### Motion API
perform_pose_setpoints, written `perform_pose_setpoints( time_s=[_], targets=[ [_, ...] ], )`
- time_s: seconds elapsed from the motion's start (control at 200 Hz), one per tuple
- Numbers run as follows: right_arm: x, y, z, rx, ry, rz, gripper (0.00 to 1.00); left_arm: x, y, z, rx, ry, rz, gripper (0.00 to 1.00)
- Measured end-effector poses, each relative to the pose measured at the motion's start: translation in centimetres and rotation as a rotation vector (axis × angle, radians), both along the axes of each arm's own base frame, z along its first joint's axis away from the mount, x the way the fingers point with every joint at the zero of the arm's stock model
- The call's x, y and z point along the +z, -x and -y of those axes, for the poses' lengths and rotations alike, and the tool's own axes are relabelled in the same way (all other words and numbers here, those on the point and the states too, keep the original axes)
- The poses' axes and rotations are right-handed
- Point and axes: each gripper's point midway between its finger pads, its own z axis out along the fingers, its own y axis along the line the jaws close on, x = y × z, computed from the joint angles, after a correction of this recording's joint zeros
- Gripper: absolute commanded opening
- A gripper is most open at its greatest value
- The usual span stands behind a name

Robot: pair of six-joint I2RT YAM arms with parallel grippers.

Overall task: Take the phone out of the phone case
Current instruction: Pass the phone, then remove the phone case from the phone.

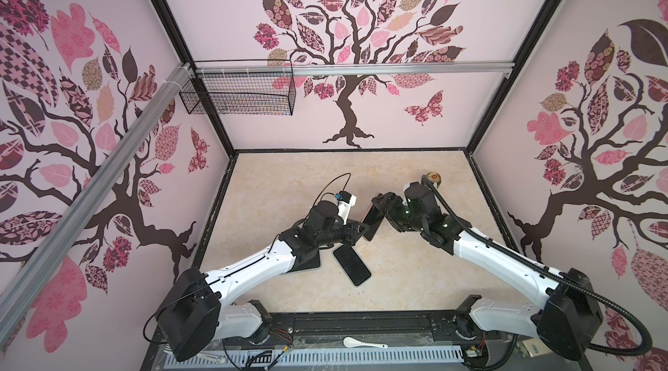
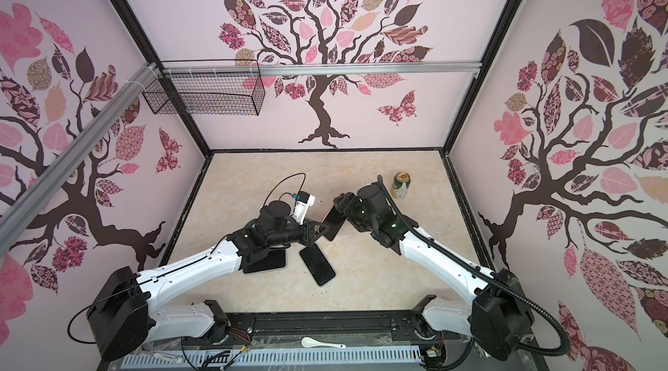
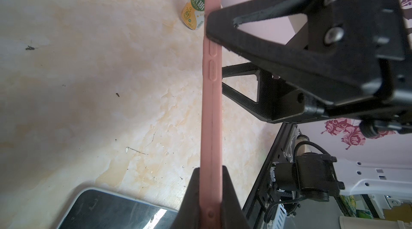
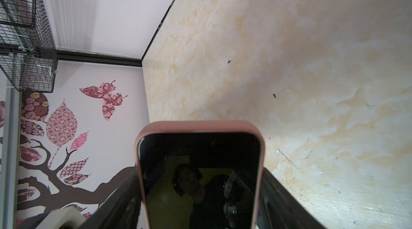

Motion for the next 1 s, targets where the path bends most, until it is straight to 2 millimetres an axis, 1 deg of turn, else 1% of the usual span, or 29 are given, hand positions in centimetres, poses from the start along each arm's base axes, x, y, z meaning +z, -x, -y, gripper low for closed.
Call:
perform_pose_setpoints(
  time_s=[0.03,0.095,0.25,0.33,0.385,0.47,0.56,0.675,0.795,0.905,0.995],
  targets=[
    [0.5,-0.1,0.1,0.001,0.007,0.026,0.96,0.2,0.0,-0.1,0.001,-0.004,-0.001,0.0],
    [1.9,-0.3,0.5,0.006,0.031,0.099,0.99,0.4,0.2,-0.6,0.01,-0.026,-0.004,0.0],
    [6.3,-0.2,1.8,0.014,0.083,0.313,0.99,0.4,0.2,-1.7,0.037,-0.11,-0.023,0.0],
    [8.5,0.6,2.6,0.03,0.109,0.446,1.0,0.8,0.0,-2.3,0.058,-0.154,-0.02,0.0],
    [9.4,1.3,3.1,0.045,0.134,0.526,1.0,1.1,-0.3,-2.9,0.082,-0.181,-0.01,0.0],
    [10.1,2.1,3.6,0.075,0.198,0.619,1.0,1.4,-0.9,-4.2,0.141,-0.247,-0.001,0.0],
    [10.5,2.7,3.9,0.107,0.271,0.692,0.99,1.3,-1.2,-5.5,0.186,-0.299,0.009,0.0],
    [10.6,3.7,4.1,0.168,0.359,0.778,0.99,1.5,-0.3,-6.5,0.187,-0.319,-0.005,0.0],
    [9.5,4.7,3.8,0.26,0.448,0.84,0.99,1.8,1.0,-6.8,0.142,-0.318,-0.015,0.0],
    [7.7,5.0,3.3,0.34,0.516,0.828,1.0,2.8,1.8,-6.7,0.101,-0.289,0.002,0.0],
    [6.1,5.3,2.9,0.409,0.545,0.801,0.99,3.5,1.8,-7.2,0.081,-0.263,0.007,0.0]
  ],
)
